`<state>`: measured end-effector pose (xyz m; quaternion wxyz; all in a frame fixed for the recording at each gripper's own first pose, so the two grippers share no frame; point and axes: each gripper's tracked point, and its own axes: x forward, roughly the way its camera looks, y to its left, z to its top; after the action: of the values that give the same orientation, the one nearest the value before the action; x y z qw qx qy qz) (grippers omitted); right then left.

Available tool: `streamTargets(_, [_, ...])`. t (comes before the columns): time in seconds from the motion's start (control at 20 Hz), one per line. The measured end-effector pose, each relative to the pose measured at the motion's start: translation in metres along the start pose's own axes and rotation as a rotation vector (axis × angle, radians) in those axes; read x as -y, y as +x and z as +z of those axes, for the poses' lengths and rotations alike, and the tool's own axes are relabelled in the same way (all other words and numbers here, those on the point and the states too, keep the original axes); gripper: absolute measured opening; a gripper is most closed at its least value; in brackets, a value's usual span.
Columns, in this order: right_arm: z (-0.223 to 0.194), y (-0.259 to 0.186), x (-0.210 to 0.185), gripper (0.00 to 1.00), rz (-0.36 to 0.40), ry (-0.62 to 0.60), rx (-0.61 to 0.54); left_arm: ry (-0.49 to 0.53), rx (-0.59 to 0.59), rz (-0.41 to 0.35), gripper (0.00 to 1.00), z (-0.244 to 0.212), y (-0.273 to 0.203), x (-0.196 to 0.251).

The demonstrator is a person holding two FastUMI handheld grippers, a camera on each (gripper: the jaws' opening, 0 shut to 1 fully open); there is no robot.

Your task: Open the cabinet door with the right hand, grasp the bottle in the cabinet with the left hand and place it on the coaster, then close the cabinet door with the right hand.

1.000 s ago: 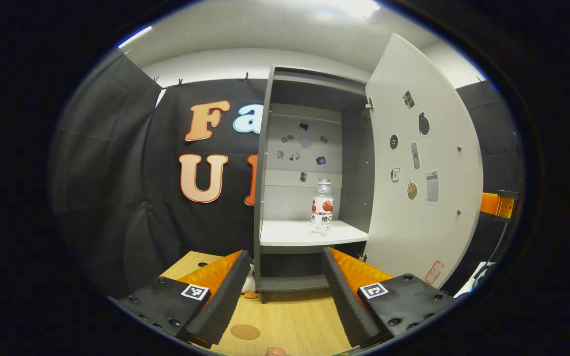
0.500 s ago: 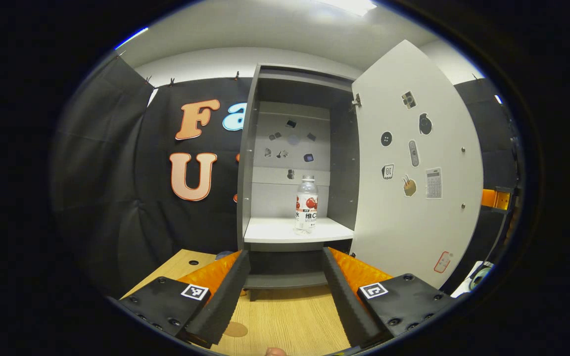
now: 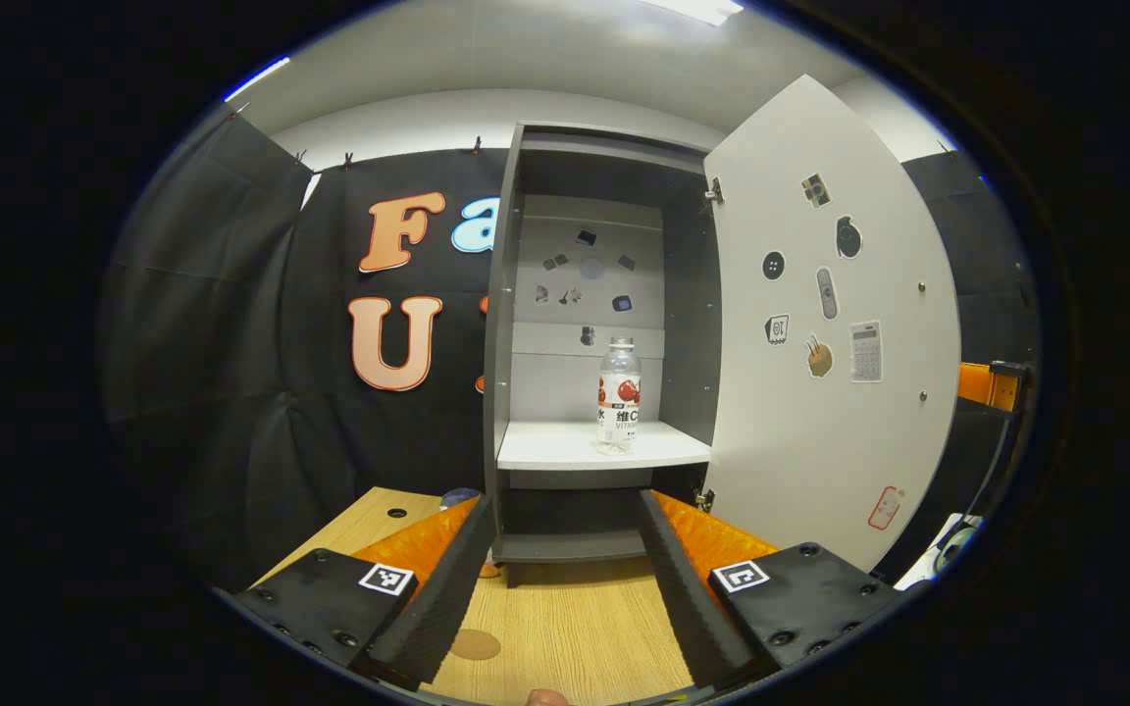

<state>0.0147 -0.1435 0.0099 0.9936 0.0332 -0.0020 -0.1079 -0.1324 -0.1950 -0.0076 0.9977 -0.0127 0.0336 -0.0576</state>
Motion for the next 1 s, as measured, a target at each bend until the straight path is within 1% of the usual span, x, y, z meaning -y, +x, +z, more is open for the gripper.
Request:
streamTargets(0.15, [-0.002,-0.01,0.007,0.27,-0.076,-0.035,-0.007,-0.001,-0.008,-0.017,0.95,-0.002,0.0,-0.008])
streamTargets(0.2, [-0.001,-0.013,0.009,0.26,-0.105,-0.044,-0.005,-0.001,-0.007,-0.026,0.95,-0.001,0.003,-0.011])
streamTargets(0.35, [0.001,-0.024,0.01,0.49,-0.182,-0.044,-0.006,-0.007,-0.005,-0.049,0.95,0.001,0.01,-0.024])
streamTargets(0.4, [0.001,-0.028,0.007,0.48,-0.203,-0.044,-0.009,-0.013,-0.002,-0.057,0.95,0.003,0.014,-0.03])
streamTargets(0.45, [0.002,-0.032,0.005,0.57,-0.226,-0.048,-0.01,-0.018,0.0,-0.065,0.95,0.004,0.019,-0.035])
streamTargets(0.5, [0.003,-0.037,0.002,0.59,-0.249,-0.051,-0.01,-0.02,-0.002,-0.076,0.95,0.004,0.024,-0.041])
streamTargets(0.6, [0.003,-0.039,-0.006,0.68,-0.287,-0.052,-0.012,-0.017,0.0,-0.103,0.95,0.007,0.033,-0.051])
streamTargets(0.65, [0.003,-0.04,-0.01,0.76,-0.304,-0.057,-0.016,-0.014,0.002,-0.115,0.95,0.008,0.038,-0.056])
streamTargets(0.7, [0.002,-0.043,-0.015,0.78,-0.319,-0.061,-0.021,-0.013,0.003,-0.127,0.95,0.009,0.043,-0.061])
streamTargets(0.75, [0.003,-0.046,-0.021,0.83,-0.329,-0.066,-0.024,-0.014,0.007,-0.141,0.95,0.01,0.049,-0.065])
streamTargets(0.9, [0.005,-0.047,-0.045,0.89,-0.349,-0.07,-0.02,0.0,0.013,-0.174,0.95,0.011,0.064,-0.078])
streamTargets(0.95, [0.006,-0.046,-0.053,0.86,-0.355,-0.071,-0.016,0.009,0.016,-0.18,0.95,0.012,0.067,-0.082])
streamTargets(1.0, [0.007,-0.045,-0.061,0.91,-0.357,-0.072,-0.01,0.016,0.021,-0.183,0.95,0.012,0.07,-0.088])
